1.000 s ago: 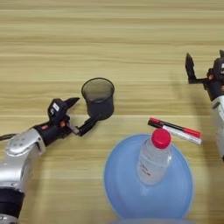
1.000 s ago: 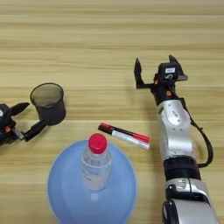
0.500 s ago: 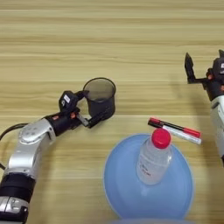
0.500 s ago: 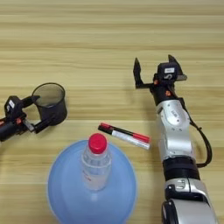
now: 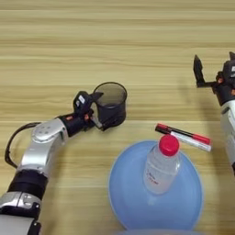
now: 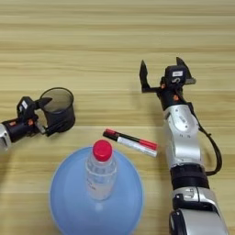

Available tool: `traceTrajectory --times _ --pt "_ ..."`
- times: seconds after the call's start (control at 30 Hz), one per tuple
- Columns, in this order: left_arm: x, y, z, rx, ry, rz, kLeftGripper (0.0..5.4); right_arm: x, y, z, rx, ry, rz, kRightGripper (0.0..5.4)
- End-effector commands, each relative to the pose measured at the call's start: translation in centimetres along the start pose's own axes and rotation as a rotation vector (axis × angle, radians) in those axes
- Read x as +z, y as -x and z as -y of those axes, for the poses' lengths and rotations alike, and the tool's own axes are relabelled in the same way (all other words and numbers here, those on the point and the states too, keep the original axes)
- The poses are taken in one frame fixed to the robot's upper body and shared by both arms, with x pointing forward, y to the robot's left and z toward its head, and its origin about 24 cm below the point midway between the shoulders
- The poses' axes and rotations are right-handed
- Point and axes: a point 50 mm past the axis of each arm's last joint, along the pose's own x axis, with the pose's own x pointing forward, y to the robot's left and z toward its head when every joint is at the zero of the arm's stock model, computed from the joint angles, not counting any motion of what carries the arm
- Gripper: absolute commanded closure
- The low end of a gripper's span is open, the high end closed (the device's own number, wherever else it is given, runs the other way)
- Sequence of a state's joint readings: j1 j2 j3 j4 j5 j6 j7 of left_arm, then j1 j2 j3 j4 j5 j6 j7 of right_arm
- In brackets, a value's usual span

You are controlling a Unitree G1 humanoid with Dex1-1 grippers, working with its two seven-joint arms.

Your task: Move the objects on the table

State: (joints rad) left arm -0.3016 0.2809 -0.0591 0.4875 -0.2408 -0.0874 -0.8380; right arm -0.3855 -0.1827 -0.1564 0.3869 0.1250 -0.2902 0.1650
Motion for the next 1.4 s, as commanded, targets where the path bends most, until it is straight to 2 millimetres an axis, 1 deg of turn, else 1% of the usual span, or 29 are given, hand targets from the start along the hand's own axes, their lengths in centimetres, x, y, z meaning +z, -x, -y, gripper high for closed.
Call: traceTrajectory --times 0.03,0.27,0.4,0.47,0.7,1.1,1.4 --pt "0.2 -1.0 0.1 -0.028 -0.019 -0.009 0.03 0.7 -0.3 -0.1 0.005 -0.003 0.028 0.00" --pt "-0.1 -1.6 0.1 -0.035 -0.018 -0.022 0.03 0.7 -0.3 -0.1 0.005 -0.003 0.029 0.00" --pt "-0.2 -1.9 0.1 -0.036 -0.022 -0.021 0.44 0.7 -0.3 -0.1 0.004 -0.003 0.029 0.00" --pt "-0.1 -1.9 0.1 -0.035 -0.024 -0.016 0.55 0.7 -0.3 -0.1 0.004 -0.003 0.029 0.00" --pt "-0.1 -1.7 0.2 -0.042 -0.028 -0.005 0.60 0.7 -0.3 -0.1 0.004 -0.004 0.029 0.00" --pt "-0.2 -0.5 2.3 -0.243 -0.068 0.034 0.60 0.6 -0.3 -0.2 0.011 -0.005 0.027 0.00" --pt "-0.4 -0.2 3.2 -0.316 -0.075 0.029 0.60 0.7 -0.2 -0.4 0.018 -0.008 0.031 0.00"
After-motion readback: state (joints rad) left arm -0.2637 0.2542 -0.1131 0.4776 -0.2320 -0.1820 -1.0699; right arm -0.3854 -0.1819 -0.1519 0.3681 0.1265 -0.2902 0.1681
